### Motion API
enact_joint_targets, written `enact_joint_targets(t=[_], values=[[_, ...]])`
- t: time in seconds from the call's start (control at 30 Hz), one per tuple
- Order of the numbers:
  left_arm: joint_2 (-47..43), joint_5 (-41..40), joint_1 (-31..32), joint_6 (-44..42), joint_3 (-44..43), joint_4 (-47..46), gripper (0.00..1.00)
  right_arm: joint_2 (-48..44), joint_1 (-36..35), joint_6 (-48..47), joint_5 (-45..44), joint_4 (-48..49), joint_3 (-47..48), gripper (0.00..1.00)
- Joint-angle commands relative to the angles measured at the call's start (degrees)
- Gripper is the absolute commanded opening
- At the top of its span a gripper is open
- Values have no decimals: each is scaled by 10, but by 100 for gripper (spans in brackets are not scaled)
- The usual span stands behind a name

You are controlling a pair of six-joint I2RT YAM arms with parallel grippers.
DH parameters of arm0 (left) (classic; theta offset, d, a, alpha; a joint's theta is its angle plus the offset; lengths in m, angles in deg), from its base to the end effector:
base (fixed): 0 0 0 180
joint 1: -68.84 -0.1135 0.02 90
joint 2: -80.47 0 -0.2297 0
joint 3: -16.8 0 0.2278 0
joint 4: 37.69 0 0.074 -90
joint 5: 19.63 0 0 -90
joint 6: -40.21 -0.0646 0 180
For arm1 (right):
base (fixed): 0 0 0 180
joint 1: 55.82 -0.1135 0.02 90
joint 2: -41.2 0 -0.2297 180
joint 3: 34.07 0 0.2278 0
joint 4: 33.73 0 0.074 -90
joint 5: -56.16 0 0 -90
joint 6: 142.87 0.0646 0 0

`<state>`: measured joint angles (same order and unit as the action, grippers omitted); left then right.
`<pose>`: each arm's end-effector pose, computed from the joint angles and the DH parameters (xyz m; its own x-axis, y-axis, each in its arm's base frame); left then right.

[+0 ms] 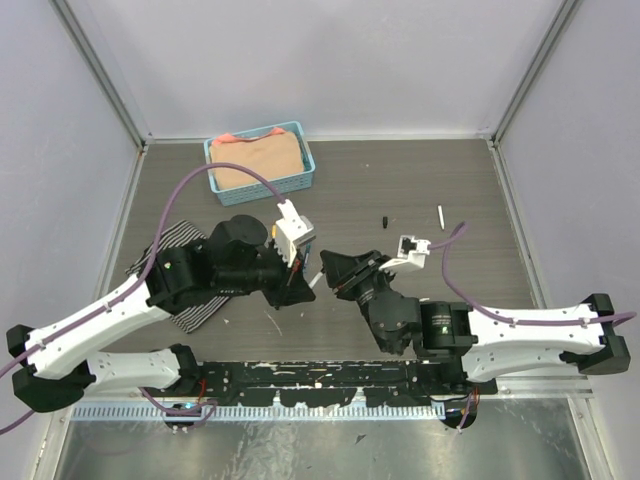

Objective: Insert the pens into the pen caps
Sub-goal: Press the pen cap onto the pen.

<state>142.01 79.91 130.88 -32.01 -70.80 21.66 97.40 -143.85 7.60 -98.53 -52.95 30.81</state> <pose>0.0985 -0.2084 0.3399 -0.5309 0.3578 -0.7682 0.8127 0.4718 -0.3419 0.0658 0.2152 0.3202 -0.3483 0.6955 -0.6284 -0.1901 0.6041 0.7739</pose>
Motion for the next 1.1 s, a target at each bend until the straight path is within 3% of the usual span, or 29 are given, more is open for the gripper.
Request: enact_joint_targets(t=[0.0, 0.1, 0.37, 0.5, 0.73, 0.9, 1.0, 1.07], values=[[-21, -51, -22, 16, -11, -466, 0, 31, -49, -69, 145, -124, 14, 0], [-26, -33, -22, 12, 6, -447, 0, 21, -37, -112, 131, -125, 45, 2], [-52, -33, -22, 7, 75, -412, 0, -44, -9, -229, 75, -119, 108, 40], [-73, -49, -22, 12, 111, -402, 0, -84, -9, -310, 46, -75, 122, 49], [-114, -66, -23, -20, 143, -368, 0, -115, -8, -389, 42, -88, 124, 60], [-168, 5, -22, -51, 196, -403, 0, -97, -3, -399, 20, -156, 137, 64], [-186, 45, -23, -60, 218, -418, 0, -86, 49, -392, 82, -179, 142, 65], [-194, 60, -22, -66, 229, -430, 0, -84, 125, -376, 158, -194, 138, 65]])
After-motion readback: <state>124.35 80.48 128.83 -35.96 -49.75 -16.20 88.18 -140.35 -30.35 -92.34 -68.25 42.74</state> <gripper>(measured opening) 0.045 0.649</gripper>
